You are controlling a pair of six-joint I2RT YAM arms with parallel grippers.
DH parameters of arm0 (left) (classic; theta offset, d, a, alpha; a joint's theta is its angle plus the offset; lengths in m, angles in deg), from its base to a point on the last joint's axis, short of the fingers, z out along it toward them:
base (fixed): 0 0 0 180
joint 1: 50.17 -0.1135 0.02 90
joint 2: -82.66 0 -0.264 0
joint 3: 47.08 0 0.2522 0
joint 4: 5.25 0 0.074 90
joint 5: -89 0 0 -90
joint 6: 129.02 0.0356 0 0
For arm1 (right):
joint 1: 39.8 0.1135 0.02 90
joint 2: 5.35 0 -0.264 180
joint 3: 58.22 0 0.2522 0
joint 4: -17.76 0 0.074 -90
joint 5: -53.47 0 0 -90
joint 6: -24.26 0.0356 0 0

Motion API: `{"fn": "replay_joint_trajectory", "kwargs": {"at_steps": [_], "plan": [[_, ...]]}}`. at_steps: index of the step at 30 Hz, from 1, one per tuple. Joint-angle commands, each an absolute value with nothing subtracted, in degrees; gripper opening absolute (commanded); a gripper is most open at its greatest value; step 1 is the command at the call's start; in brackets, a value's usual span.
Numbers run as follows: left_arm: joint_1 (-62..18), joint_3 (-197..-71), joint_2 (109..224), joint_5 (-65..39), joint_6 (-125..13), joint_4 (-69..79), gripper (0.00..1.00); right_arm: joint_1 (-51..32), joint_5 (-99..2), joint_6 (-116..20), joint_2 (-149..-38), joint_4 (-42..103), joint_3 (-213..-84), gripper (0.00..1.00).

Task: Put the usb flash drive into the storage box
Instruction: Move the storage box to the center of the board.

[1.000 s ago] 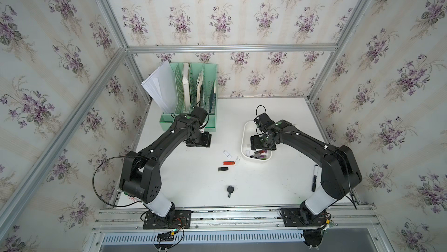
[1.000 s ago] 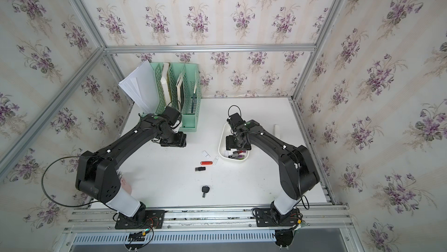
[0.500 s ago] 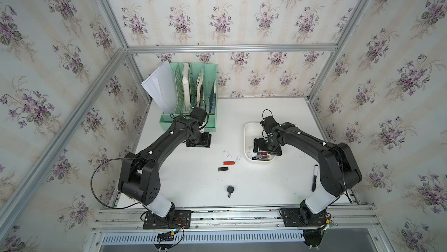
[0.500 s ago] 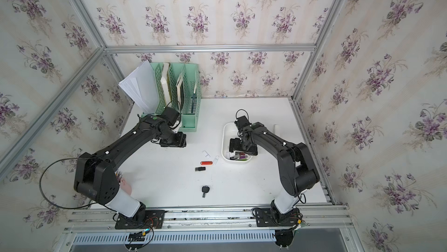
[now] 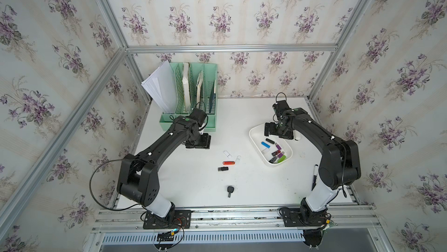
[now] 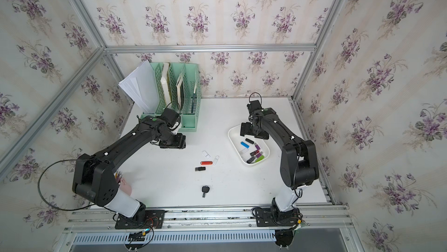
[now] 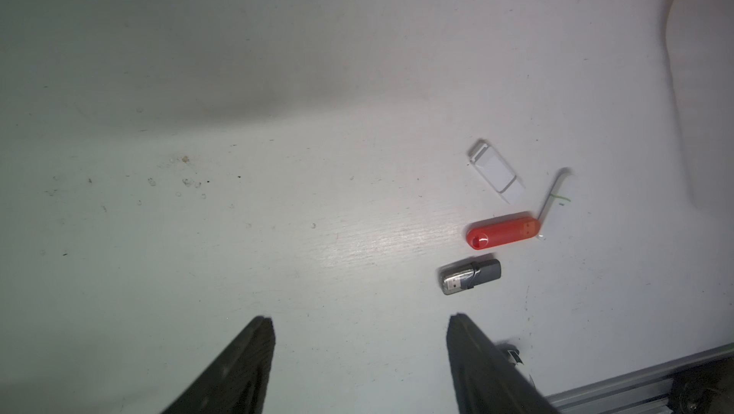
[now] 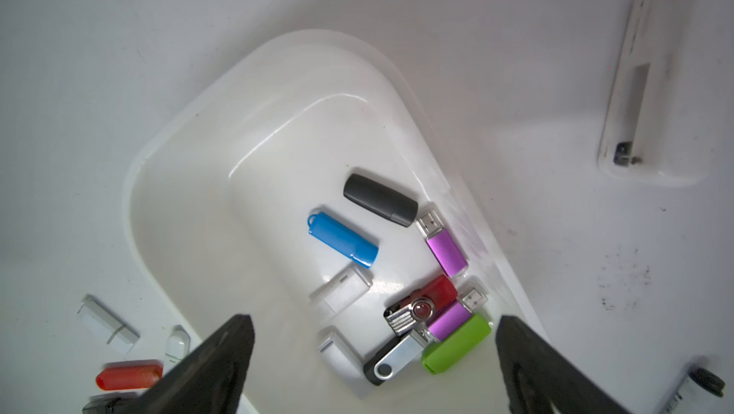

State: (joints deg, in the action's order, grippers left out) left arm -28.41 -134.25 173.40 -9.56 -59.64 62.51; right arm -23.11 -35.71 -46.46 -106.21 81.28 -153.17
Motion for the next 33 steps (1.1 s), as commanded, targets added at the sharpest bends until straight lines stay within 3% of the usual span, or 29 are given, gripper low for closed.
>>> {"fn": "replay_joint_trajectory", "kwargs": {"at_steps": [1,8,15,33], "plan": [[-28.5,-133.8,173.0,-9.2,-60.0,62.3,0.74,-21.2,-35.9,-47.0,-109.8,82.0,-156.9,1.0],[-28.6,-133.1,172.4,-8.7,-59.7,62.3,0.74,-15.0,-24.3,-47.5,-119.0,84.6,-166.7,1.0],[-28.8,-133.2,172.0,-8.4,-59.5,62.5,0.74,-15.7,-17.1,-49.2,-121.9,88.3,-173.4,1.0],[-29.0,-132.2,172.1,-8.7,-59.5,62.0,0.74,-22.1,-30.0,-61.4,-121.2,81.0,-164.1,1.0]]}}
